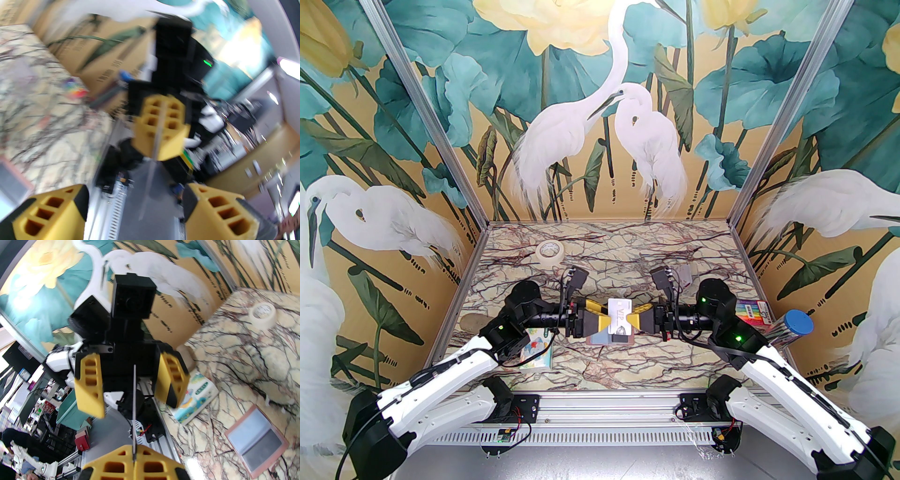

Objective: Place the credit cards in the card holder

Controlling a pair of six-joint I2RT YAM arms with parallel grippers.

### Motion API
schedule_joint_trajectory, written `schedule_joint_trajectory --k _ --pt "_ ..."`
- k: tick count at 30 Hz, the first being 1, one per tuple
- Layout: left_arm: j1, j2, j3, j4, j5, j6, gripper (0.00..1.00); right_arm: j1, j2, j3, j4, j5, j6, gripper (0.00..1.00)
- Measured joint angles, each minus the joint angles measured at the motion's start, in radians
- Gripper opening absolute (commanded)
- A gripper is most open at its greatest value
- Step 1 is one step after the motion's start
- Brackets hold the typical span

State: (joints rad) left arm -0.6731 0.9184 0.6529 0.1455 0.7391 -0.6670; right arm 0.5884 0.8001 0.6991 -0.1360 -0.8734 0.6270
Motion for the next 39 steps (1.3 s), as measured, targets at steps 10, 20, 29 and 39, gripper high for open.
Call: schedule_joint_trajectory --k 10,20,29,39 --pt "0.124 0.076 -0.108 -0.138 -0.132 -0.058 0.47 -0.001 0.210 -0.008 -0.066 0.174 0.069 0.00" --pt "0.113 0.336 -0.107 -0.176 -0.169 -0.055 0.26 -0.001 0.431 -0.056 -0.051 0.277 0.140 0.00" --pt "0.059 0.491 -0.068 -0.187 -0.226 -0.039 0.23 -0.001 0.561 -0.056 -0.010 0.312 0.140 0.00" --pt "0.057 0.542 -0.068 -0.194 -0.281 -0.022 0.21 -0.001 0.688 -0.053 0.035 0.314 0.140 0.00"
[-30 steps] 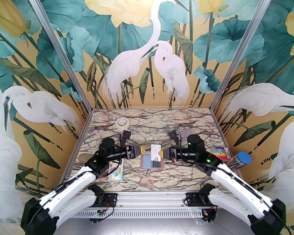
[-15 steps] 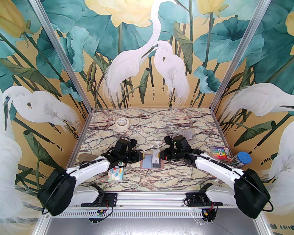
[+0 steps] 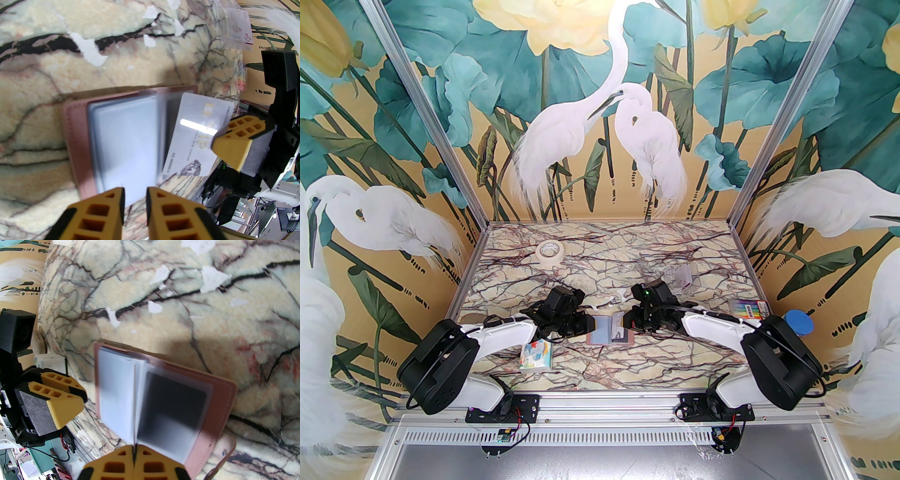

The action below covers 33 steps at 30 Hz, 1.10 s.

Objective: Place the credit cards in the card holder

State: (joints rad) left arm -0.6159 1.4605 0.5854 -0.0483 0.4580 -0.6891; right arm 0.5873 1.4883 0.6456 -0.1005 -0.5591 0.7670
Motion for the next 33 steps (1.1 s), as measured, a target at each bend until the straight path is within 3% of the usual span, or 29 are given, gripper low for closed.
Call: schedule_joint_trajectory --k 33 --pt "-0.008 0.059 0.006 -0.031 -0.056 0.005 0.16 -0.011 0.044 0.011 0.068 -0.061 0.000 0.00"
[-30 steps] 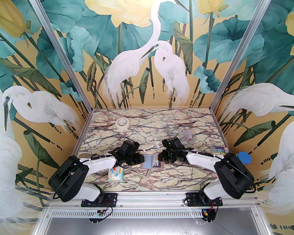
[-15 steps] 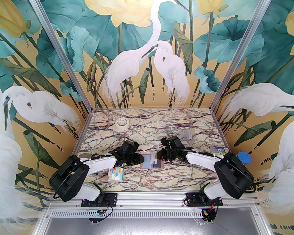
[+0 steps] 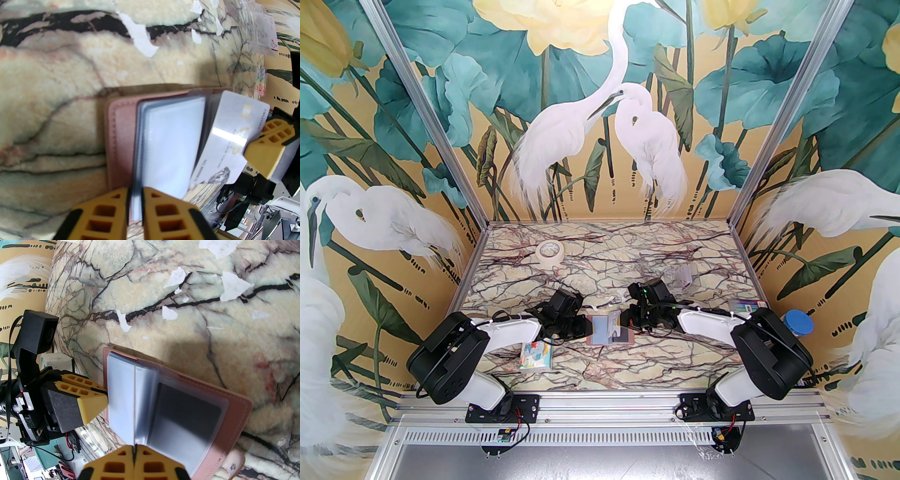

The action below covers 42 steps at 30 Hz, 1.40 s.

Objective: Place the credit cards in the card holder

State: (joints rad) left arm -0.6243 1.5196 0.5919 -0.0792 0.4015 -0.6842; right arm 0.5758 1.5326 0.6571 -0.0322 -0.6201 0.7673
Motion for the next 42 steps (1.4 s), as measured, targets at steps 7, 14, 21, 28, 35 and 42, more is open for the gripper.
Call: schedule_joint_trajectory --k 7,14,21,28,35,42 --pt "0.000 0.001 0.001 0.000 -0.003 0.000 0.16 -0.010 0.008 0.000 0.000 -0.009 0.001 0.00" --pt "0.000 0.003 0.008 -0.010 -0.007 0.000 0.16 -0.015 0.014 0.000 -0.001 -0.013 0.008 0.00" --pt "0.000 0.008 0.019 -0.025 -0.014 0.004 0.15 -0.015 0.028 0.000 0.000 -0.035 0.011 0.00" --pt "-0.001 0.008 0.019 -0.027 -0.019 0.004 0.15 -0.015 0.040 0.000 -0.001 -0.045 0.012 0.00" --pt "-0.003 0.014 0.026 -0.031 -0.022 0.005 0.14 -0.015 0.052 0.000 -0.001 -0.059 0.012 0.00" --pt "-0.004 0.021 0.035 -0.039 -0.022 0.009 0.14 -0.015 0.059 0.006 -0.001 -0.066 0.012 0.00"
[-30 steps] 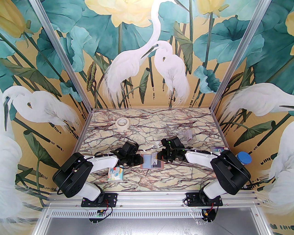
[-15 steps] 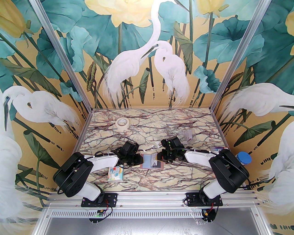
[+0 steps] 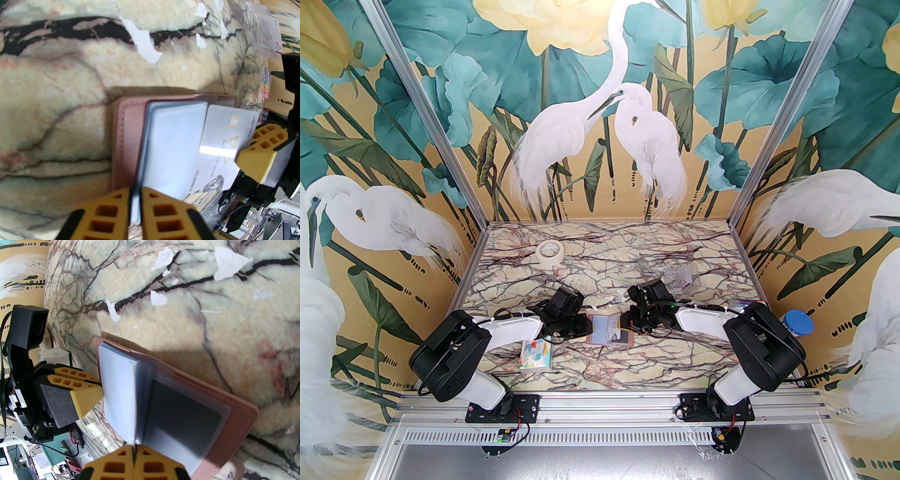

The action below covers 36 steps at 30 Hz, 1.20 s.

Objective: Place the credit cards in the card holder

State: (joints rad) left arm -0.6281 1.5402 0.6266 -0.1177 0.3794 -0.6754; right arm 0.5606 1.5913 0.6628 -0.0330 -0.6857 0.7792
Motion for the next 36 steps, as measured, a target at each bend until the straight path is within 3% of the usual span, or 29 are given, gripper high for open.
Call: schedule_joint_trajectory --k 36 --pt "-0.001 0.005 0.004 -0.003 0.000 0.007 0.13 -0.002 0.022 0.014 -0.024 -0.016 0.006 0.00"
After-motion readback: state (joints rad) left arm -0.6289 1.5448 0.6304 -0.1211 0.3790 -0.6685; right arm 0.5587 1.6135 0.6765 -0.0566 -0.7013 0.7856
